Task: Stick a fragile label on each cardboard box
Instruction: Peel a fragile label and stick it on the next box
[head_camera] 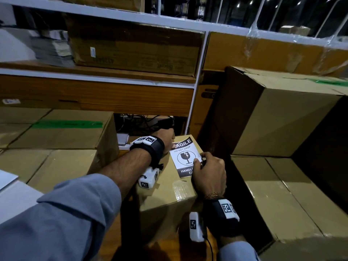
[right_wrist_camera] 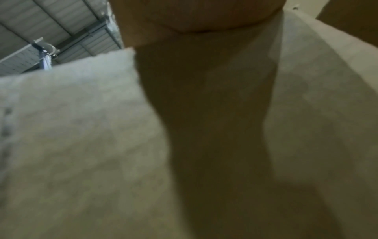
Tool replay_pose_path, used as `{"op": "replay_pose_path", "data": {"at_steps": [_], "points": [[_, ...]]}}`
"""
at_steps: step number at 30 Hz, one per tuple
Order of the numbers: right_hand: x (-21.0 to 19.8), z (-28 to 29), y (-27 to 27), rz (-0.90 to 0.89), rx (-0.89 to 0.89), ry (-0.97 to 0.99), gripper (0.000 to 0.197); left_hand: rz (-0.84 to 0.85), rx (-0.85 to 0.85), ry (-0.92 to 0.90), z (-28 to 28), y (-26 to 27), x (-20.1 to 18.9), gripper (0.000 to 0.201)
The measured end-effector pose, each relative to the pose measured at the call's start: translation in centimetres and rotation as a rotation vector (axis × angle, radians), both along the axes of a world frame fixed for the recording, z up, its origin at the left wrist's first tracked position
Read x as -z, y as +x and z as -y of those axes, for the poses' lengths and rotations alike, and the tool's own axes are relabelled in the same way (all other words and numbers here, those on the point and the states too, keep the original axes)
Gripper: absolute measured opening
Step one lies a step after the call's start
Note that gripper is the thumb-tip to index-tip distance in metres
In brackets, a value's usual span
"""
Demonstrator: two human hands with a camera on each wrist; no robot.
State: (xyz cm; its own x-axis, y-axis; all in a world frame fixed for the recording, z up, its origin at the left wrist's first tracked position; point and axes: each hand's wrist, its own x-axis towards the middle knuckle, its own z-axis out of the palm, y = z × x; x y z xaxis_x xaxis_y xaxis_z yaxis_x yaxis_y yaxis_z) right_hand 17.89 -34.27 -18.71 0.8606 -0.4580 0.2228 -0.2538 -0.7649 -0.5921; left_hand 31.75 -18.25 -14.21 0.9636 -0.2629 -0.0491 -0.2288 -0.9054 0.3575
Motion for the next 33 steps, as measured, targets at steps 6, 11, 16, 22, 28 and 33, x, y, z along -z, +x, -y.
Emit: {"op": "replay_pose_path", "data": {"at_steps": [6, 11, 16, 22, 28, 33], "points": [[-0.17, -0.17, -0.13, 0.043, -0.019, -0.05, 0.035, -0.014, -0.012, 0.015, 0.22, 0.0, 0.0, 0.033], [-0.43, -0.14, -0.04, -0.014, -0.02, -0.102, 0.041, -0.014, -0.012, 0.043, 0.39, 0.06, 0.01, 0.034], [-0.39, -0.1, -0.07, -0.01, -0.024, -0.1, 0.042, 0.001, -0.011, 0.064, 0.49, 0.1, -0.03, 0.035], [-0.5, -0.14, -0.11, -0.01, -0.011, -0.075, 0.042, -0.007, -0.019, 0.057, 0.59, 0.3, 0.05, 0.035], [-0.61, -0.19, -0.19, -0.013, 0.002, -0.068, 0.042, -0.03, -0.032, 0.052, 0.67, 0.35, 0.09, 0.036], [-0.52, -0.19, -0.24, -0.012, 0.003, -0.065, 0.042, -0.025, -0.027, 0.063, 0.61, 0.23, 0.06, 0.035]]}}
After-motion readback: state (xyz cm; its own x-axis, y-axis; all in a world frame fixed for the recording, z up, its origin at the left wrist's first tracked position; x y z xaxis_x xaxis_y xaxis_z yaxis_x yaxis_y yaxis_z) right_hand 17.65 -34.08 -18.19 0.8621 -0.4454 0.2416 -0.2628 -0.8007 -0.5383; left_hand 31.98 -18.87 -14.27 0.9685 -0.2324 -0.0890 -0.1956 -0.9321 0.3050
